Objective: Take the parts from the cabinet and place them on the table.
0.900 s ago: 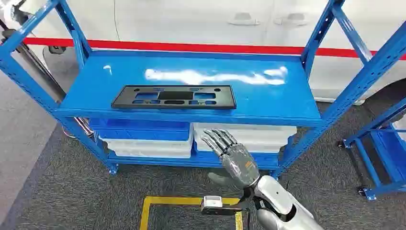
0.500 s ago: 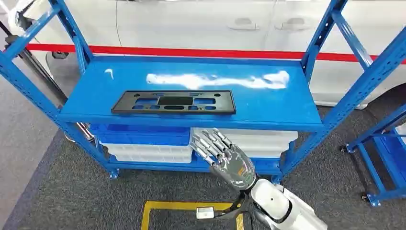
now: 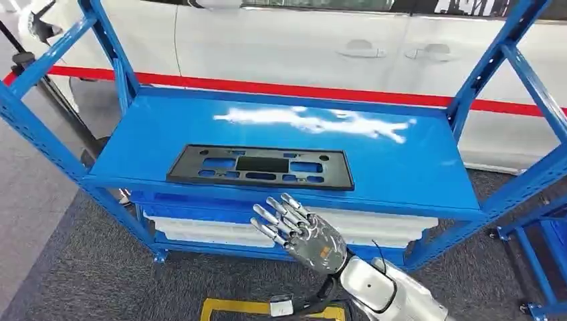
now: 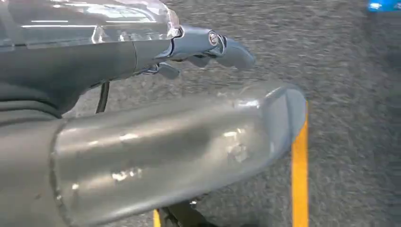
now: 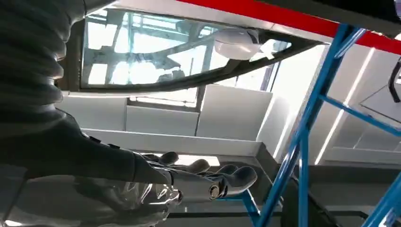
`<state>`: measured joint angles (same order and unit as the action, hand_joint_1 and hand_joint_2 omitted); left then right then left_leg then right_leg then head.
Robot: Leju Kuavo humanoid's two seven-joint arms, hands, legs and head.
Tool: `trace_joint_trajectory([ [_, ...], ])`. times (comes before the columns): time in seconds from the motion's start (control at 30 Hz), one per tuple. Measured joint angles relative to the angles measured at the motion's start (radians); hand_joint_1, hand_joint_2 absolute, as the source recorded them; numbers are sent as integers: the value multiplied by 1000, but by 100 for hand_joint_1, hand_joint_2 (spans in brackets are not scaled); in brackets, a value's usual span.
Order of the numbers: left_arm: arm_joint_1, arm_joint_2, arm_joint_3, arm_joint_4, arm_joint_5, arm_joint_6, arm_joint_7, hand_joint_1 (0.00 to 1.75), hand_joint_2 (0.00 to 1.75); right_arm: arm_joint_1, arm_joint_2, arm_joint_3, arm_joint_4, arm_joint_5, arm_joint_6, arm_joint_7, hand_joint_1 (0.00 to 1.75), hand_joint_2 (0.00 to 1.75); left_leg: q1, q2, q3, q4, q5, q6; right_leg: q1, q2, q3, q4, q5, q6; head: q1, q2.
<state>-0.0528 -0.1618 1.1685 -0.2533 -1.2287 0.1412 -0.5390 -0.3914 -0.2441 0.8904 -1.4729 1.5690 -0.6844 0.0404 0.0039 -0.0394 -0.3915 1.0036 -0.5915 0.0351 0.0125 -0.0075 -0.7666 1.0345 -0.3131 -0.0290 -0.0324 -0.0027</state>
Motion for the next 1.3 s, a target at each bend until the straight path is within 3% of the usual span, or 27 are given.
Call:
trace_joint_trajectory([
  [0.03, -1, 0, 0, 0, 0, 0, 1, 0, 0, 5, 1, 1, 3, 0, 0, -6, 0, 175, -3, -6, 7, -6, -16, -9, 3, 16, 7, -7, 15, -2, 3, 0],
  [0.07, -1, 0, 0, 0, 0, 1, -1, 0, 0, 8, 1, 1, 4, 0, 1, -13, 0, 175, -4, -4, 40, -29, -31, -12, 2, 13, 20, 4, -4, 0, 2, 0],
  [0.1, 0, 0, 0, 0, -1, 2, -3, 0, 0, 6, 1, 0, 4, 0, 2, -19, 0, 175, -6, -1, 47, -13, -9, -17, -3, 10, 38, -1, -21, -1, 2, 0],
  [0.13, -7, 1, 0, 0, -2, 3, -3, 0, 0, -1, 1, -2, 4, 0, 4, -23, 0, 175, -11, 1, 26, 38, 25, -26, -4, 11, 59, -6, -31, -6, 2, 0],
  [0.2, -14, 6, 0, 0, -5, 5, -4, 0, 0, 1, -15, -3, 5, 0, 8, -32, 0, 175, -8, 15, -64, 208, 83, -40, -10, 2, 99, -22, -56, -13, 2, -1],
  [0.23, -15, 5, 0, 0, -5, 4, -4, 0, 0, 2, -18, -3, 6, -1, 9, -37, 0, 175, -7, 20, -115, 270, 65, -45, -12, 0, 116, -23, -70, -17, 1, 0],
  [0.27, -13, 5, 0, 0, -6, 4, -4, 0, 0, 3, -23, -3, 8, -3, 11, -40, 0, 175, -5, 22, -158, 300, 13, -50, -13, 0, 132, -23, -86, -17, 2, 0],
  [0.33, -9, 5, 0, 0, -6, 5, -4, 0, 0, 5, -27, -3, 11, -8, 15, -42, 0, 175, -1, 23, -211, 295, -119, -58, -15, 2, 168, -22, -114, -17, 2, 0],
  [0.37, -7, 5, 0, 0, -6, 5, -4, 0, 0, 6, -28, -3, 13, -9, 17, -42, 0, 175, 0, 23, -228, 275, -154, -60, -16, 4, 185, -22, -129, -15, 1, 0],
  [0.4, -7, 5, 0, 0, -7, 6, -3, 0, 0, 7, -30, -3, 16, -11, 18, -43, 0, 175, 0, 23, -237, 234, -149, -61, -17, 4, 205, -21, -145, -12, 1, 0],
  [0.43, -7, 5, 0, 0, -7, 6, -3, 0, 0, 7, -31, -3, 18, -13, 19, -45, 0, 175, 1, 23, -240, 179, -99, -60, -18, 4, 224, -21, -160, -9, 1, 0],
  [0.47, -5, 5, 0, 0, -7, 6, -3, 0, 0, 7, -31, -3, 21, -15, 20, -46, 0, 175, 1, 23, -240, 111, 8, -57, -18, 3, 241, -20, -175, -6, 1, 0],
  [0.5, -1, 5, 1, 0, -7, 6, -3, 0, 0, 8, -31, -2, 23, -16, 22, -47, 0, 175, 0, 23, -253, 48, 141, -52, -16, 4, 251, -13, -187, -2, 1, 0],
  [0.57, 1, 5, 1, 0, -8, 4, -2, 0, 0, 8, -31, 0, 29, -20, 25, -51, 0, 175, -6, 25, -246, 54, 172, -32, -9, 9, 255, 4, -218, 13, 2, 0],
  [0.6, 0, 5, 1, 0, -8, 4, -2, 0, 0, 9, -31, 0, 30, -22, 26, -52, 0, 175, -7, 23, -246, 59, 168, -23, -9, 8, 260, 0, -225, 20, 1, 0],
  [0.7, -8, 3, 1, 1, -10, 0, -3, 0, 0, 5, -31, -2, 31, -28, 25, -53, 0, 175, 3, 22, -238, 41, 177, -10, -15, 5, 253, 19, -250, 31, 2, 0],
  [0.8, -11, 3, 0, 0, -19, -20, -4, 0, 0, 5, -27, -3, 37, -39, 27, -61, 0, 175, 3, 22, -235, 37, 172, -1, -23, 6, 149, 221, -348, 43, 2, 0],
  [0.83, -11, 5, 0, 0, -19, -26, -3, 0, 0, 7, -27, -3, 40, -43, 29, -62, 0, 175, 2, 21, -235, 37, 170, 1, -26, 6, 113, 279, -357, 46, 2, 0],
  [0.87, -11, 5, 1, 0, -20, -29, -2, 0, 0, 7, -27, -3, 43, -45, 31, -62, 0, 175, 2, 20, -232, 37, 167, 1, -28, 6, 96, 292, -341, 48, 2, 0],
  [0.93, -10, 5, 1, 1, -20, -37, 0, 0, 0, 6, -28, -3, 45, -50, 37, -63, 0, 175, 2, 17, -225, 37, 163, -1, -29, 5, 119, 216, -268, 46, 2, 0],
  [0.97, -10, 4, 1, 0, -20, -42, 0, 0, 0, 5, -27, -3, 45, -52, 37, -63, 0, 175, 1, 15, -218, 37, 160, -3, -28, 5, 159, 114, -205, 40, 2, 0],
  [1.0, -10, 4, 0, 1, -21, -47, 0, 0, 0, 3, -27, -3, 45, -52, 37, -64, 0, 175, 1, 15, -216, 37, 158, -5, -26, 0, 190, 31, -166, 33, 2, 0],
  [1.03, -11, 3, 0, 1, -21, -48, 0, 0, 0, 1, -27, -3, 46, -53, 37, -65, 0, 175, -5, 15, -218, 38, 158, -9, -21, -8, 199, 20, -177, 27, 2, 0],
  [1.13, -11, 3, 0, 1, -21, -48, 0, 0, 0, -3, -27, -3, 46, -54, 37, -69, 0, 175, -1, 16, -224, 32, 168, -28, -13, -2, 195, 2, -173, 17, 1, 0],
  [1.2, -11, 4, 0, 1, -20, -48, 0, 0, 0, -4, -29, -3, 46, -54, 37, -70, 0, 175, -5, 14, -229, 33, 164, -40, -27, -7, 194, -19, -153, 6, 1, 0],
  [1.23, -11, 4, 0, 1, -20, -48, 0, 0, 0, -5, -36, -3, 46, -54, 37, -71, 0, 175, -3, 18, -240, 68, 123, -47, -27, -12, 190, -22, -145, -2, 1, 0],
  [1.3, -11, 3, 0, 1, -20, -48, 0, 0, 0, -5, -42, -3, 47, -55, 37, -71, 0, 175, 0, 21, -290, 212, 24, -55, -25, -18, 177, -20, -136, -6, 1, 0],
])
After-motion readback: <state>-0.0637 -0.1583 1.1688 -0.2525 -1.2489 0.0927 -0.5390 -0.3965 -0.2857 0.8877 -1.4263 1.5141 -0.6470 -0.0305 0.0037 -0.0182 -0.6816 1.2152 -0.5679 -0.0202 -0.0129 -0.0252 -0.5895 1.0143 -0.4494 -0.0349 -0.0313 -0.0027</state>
